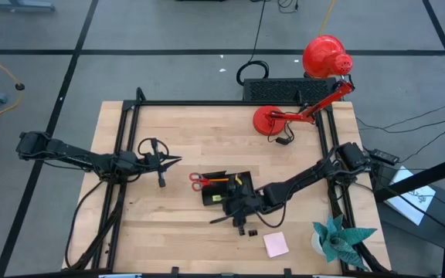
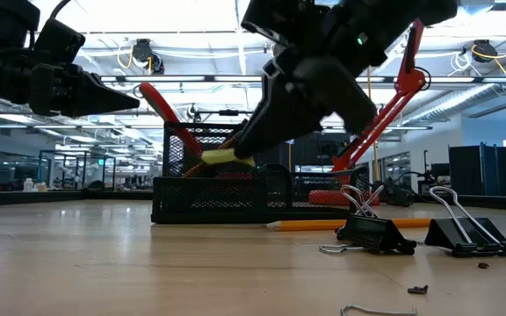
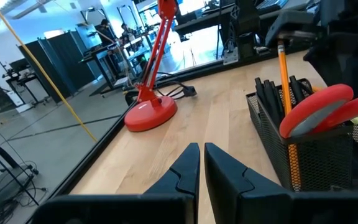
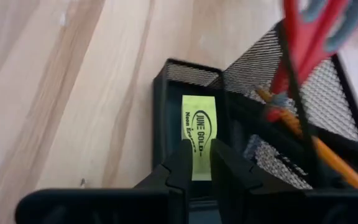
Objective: Pick and place office supplies into organizer
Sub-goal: Put the eraser into the bottom left compartment of the desk organizer, then put the top sticky note into the right compartment of the desk organizer
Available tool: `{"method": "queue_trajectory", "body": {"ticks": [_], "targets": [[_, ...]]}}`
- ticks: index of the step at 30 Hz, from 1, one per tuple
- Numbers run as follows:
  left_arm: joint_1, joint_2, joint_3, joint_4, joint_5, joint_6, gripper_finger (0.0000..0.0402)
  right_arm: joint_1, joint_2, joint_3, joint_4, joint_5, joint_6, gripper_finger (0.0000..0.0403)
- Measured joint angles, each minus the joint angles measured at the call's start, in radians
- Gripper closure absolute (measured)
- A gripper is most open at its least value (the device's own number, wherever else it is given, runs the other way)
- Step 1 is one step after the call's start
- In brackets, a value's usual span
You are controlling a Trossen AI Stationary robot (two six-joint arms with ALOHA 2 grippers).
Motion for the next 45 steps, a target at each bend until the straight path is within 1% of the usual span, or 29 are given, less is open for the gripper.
{"method": "queue_trajectory", "body": {"ticks": [3,6,13,18,22,24,28,38,43,45], "targets": [[0.0,0.0,0.0,0.0,0.0,0.003,0.0371,0.006,0.027,0.0,0.007,0.012,-0.022,0.0363],[0.0,0.0,0.0,0.0,0.0,0.003,0.0371,0.006,0.055,0.0,0.018,0.056,-0.026,0.0365],[0.0,0.0,0.0,0.0,0.0,-0.001,0.0371,0.003,0.058,0.0,0.045,0.076,-0.024,0.0364],[0.0,0.0,0.0,0.0,0.0,-0.001,0.0371,-0.002,0.058,0.0,0.052,0.042,-0.017,0.0363],[0.0,0.0,0.0,0.0,0.0,-0.001,0.0371,-0.019,0.058,0.001,0.052,-0.025,-0.021,0.0366],[0.0,0.0,0.0,0.0,0.0,-0.002,0.0371,-0.023,0.057,0.002,0.053,-0.041,-0.022,0.0365],[0.0,0.0,0.0,0.0,0.0,-0.002,0.0371,-0.023,0.057,0.002,0.052,-0.045,-0.018,0.0352],[0.0,0.0,0.0,0.0,0.0,-0.004,0.0371,-0.029,0.057,0.003,0.059,-0.052,0.021,0.0298],[0.0,0.0,0.0,0.0,0.0,-0.004,0.0371,-0.029,0.058,0.003,0.059,-0.051,0.025,0.029],[0.0,0.0,0.0,0.0,0.0,-0.004,0.0371,-0.029,0.059,0.002,0.06,-0.033,0.024,0.0289]]}}
